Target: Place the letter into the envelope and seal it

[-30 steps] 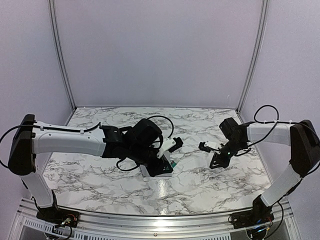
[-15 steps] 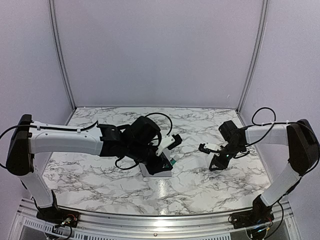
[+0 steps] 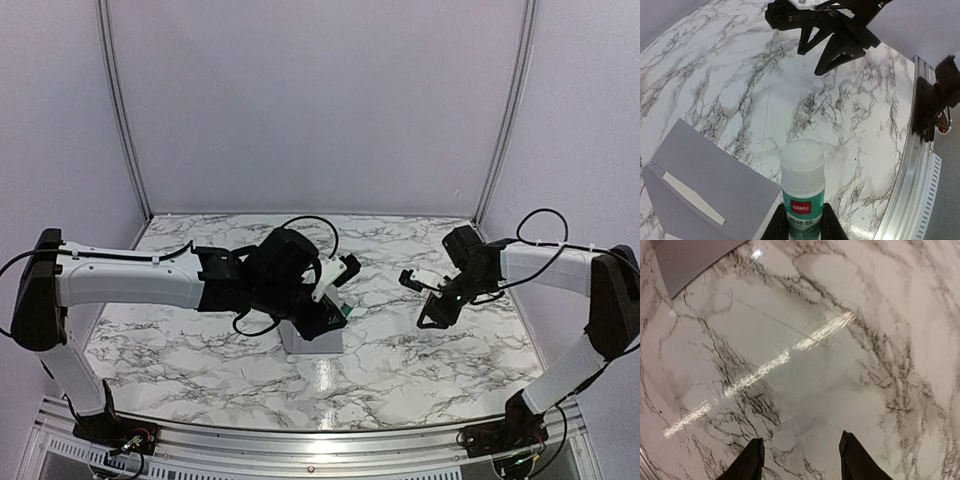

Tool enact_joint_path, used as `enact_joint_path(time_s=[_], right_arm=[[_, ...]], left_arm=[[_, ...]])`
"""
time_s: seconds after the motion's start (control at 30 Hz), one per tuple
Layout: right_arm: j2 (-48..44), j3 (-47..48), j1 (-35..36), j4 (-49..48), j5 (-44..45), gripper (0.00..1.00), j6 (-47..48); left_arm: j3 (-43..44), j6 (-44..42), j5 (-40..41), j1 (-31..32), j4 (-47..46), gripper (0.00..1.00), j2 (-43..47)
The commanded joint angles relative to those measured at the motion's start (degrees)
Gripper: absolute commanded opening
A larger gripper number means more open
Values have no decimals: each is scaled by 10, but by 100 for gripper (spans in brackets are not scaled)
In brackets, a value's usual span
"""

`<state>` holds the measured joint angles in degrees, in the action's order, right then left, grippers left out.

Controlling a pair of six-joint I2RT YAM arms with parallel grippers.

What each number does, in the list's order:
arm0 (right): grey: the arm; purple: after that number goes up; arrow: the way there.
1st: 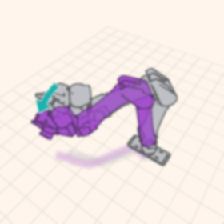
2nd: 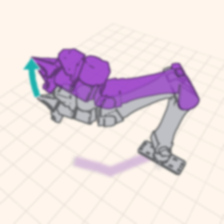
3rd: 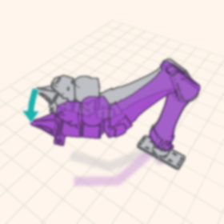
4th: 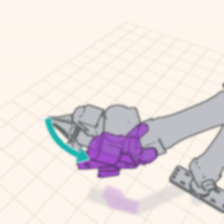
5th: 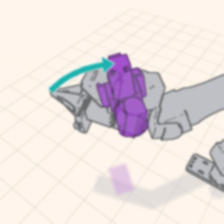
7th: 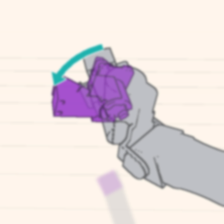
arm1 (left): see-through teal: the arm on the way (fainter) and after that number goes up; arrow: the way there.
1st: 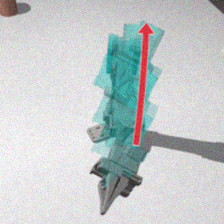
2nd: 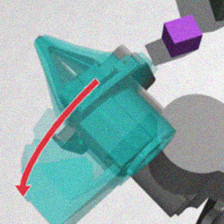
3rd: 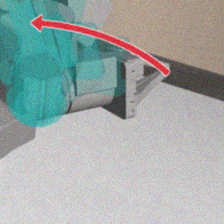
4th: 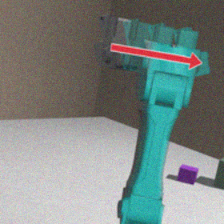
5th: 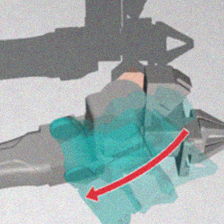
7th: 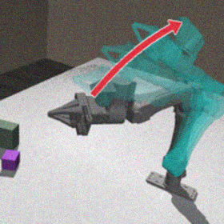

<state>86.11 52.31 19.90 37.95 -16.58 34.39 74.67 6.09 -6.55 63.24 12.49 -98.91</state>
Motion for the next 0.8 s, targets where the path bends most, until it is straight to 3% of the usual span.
enact_joint_path(time_s=[0.0,0.37,0.57,0.77], right_arm=[[-72,80,-1,1,-13,48,-37],[-122,165,22,-36,-292,51,-106],[-109,192,93,-89,-303,56,-158],[-80,227,123,-114,-336,56,-191]], left_arm=[[-15,69,90,-12,-138,0,44],[-12,136,127,-14,-393,0,35],[-20,147,97,-14,-492,1,28],[-20,155,69,-14,-512,1,23]])
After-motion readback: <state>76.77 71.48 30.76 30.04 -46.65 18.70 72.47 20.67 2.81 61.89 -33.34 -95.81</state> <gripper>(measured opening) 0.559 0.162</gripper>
